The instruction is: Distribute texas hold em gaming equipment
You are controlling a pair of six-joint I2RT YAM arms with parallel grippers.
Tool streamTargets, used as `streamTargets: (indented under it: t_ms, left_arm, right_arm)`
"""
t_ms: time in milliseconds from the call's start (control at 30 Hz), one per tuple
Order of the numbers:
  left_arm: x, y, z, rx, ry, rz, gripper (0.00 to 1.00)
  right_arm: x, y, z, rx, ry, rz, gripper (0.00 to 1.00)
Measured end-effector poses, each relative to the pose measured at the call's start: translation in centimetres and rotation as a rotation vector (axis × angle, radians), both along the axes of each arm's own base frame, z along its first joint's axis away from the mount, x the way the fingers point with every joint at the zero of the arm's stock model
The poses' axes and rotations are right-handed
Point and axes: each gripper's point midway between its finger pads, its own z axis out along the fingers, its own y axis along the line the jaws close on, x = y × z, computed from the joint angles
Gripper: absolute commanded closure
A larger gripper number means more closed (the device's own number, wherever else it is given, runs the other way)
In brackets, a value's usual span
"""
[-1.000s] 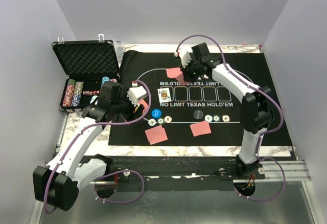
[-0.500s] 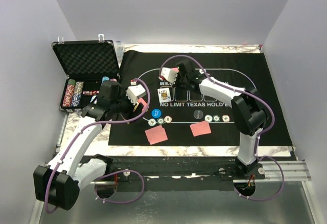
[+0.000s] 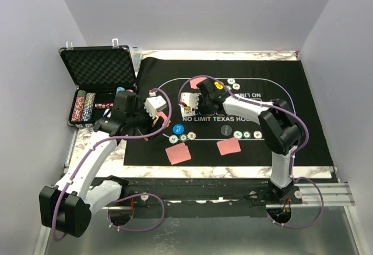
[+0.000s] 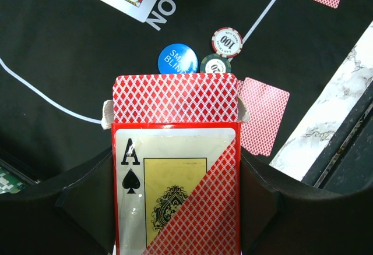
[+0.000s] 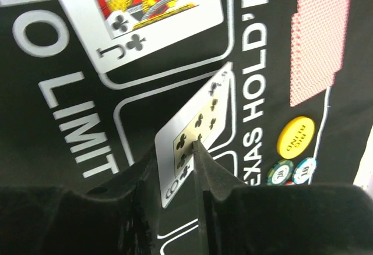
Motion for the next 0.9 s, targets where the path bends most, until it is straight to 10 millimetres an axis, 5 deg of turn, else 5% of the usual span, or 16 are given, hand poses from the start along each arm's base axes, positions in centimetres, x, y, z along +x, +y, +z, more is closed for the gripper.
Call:
streamTargets:
  t_ms: [233, 467, 733, 900]
  left_arm:
    - [0.2, -0.1, 0.2, 0.000, -0.003, -0.004, 1.00]
    - [0.3, -0.1, 0.2, 0.005, -0.009, -0.010, 1.00]
    - [0.1, -0.4, 0.2, 0.005, -0.024, -0.045, 1.00]
    - [-0.6, -1.6, 0.2, 0.034, -0.040, -0.134, 1.00]
  right_arm:
    - [-2.4, 0.0, -0.2, 0.003, 0.143, 0.005, 0.31]
    - [-3.7, 3.0, 4.6, 0.183, 0.290, -0.023, 0.06]
    - [-3.6, 4.2, 13.7, 0.638, 0.565, -0.172, 0.06]
    - [-5.2, 4.3, 15.8, 0.877, 0.810, -0.301, 0.10]
